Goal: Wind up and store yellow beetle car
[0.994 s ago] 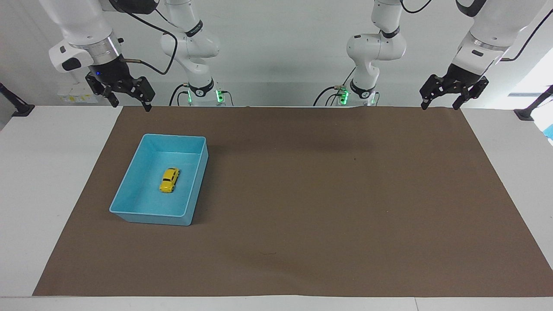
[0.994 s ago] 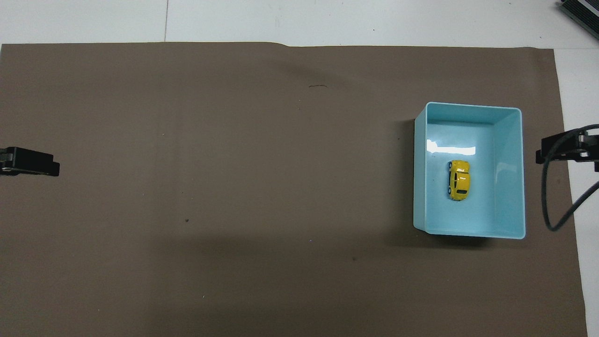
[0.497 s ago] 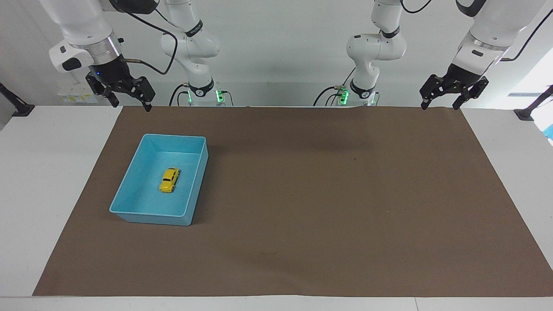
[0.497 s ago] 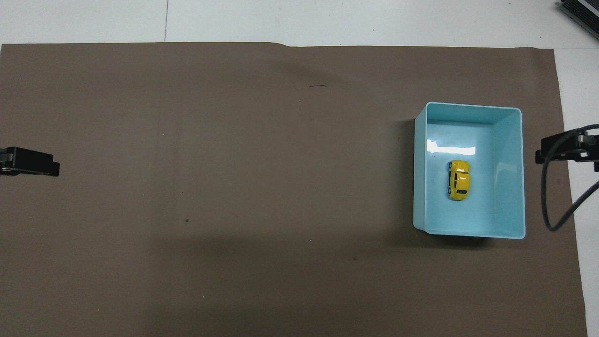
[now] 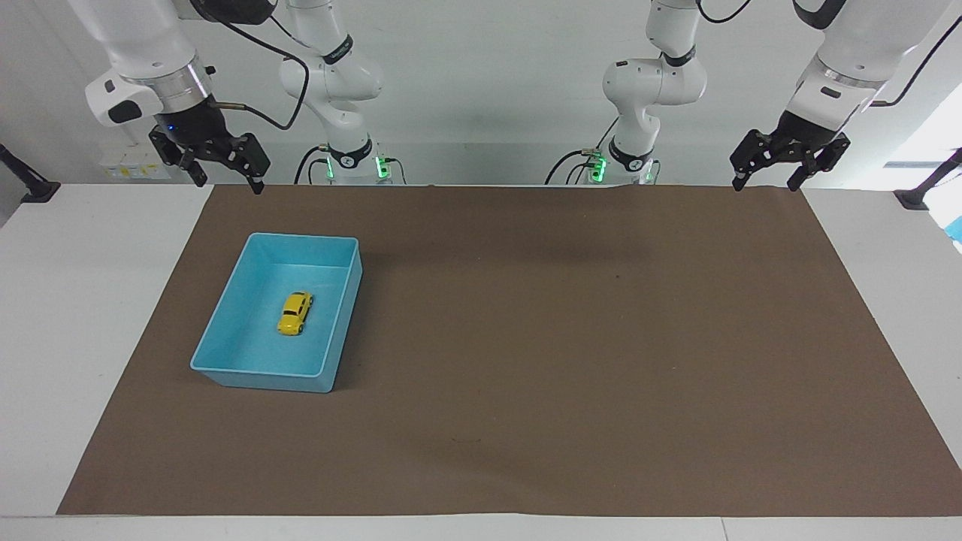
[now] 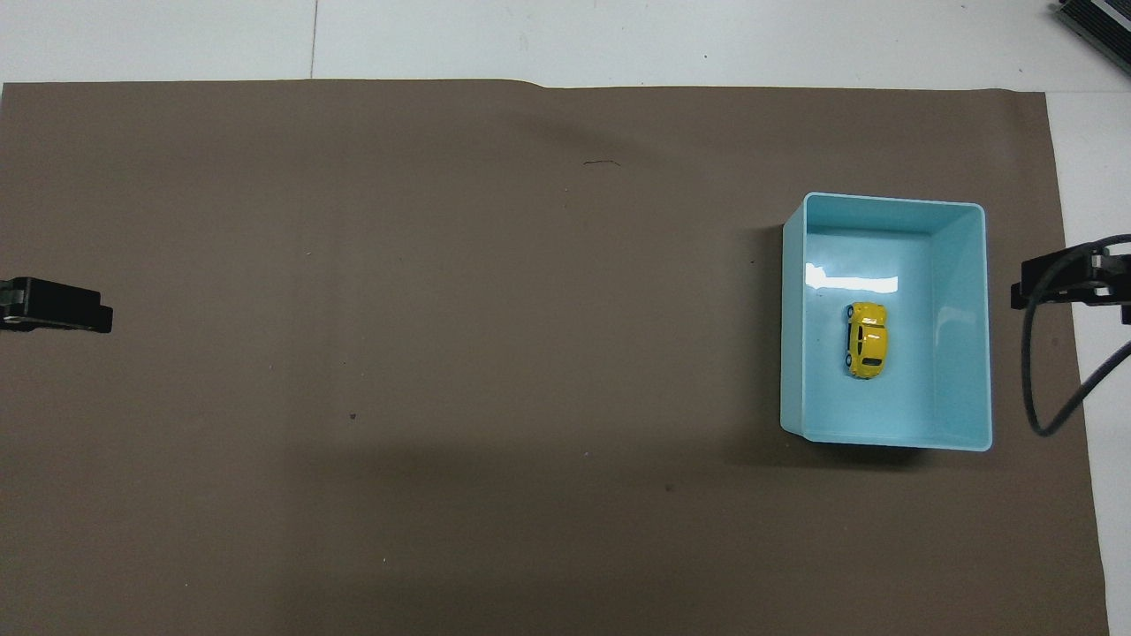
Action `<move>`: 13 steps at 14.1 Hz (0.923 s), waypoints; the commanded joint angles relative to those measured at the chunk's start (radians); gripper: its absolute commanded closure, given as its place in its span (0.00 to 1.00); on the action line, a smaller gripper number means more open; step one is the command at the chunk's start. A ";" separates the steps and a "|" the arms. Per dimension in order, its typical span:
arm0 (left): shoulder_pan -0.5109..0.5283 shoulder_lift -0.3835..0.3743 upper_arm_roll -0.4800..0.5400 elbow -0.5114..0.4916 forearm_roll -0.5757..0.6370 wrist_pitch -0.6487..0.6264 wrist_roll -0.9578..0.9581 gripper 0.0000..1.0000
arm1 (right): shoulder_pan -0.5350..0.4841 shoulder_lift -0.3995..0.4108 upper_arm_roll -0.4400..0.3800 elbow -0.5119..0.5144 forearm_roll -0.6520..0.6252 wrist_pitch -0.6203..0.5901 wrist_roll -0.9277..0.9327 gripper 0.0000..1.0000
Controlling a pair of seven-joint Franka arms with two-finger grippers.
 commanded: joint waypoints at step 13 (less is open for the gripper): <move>0.009 -0.002 -0.004 0.014 -0.005 -0.020 -0.005 0.00 | -0.004 0.003 0.009 0.006 0.023 0.000 -0.020 0.00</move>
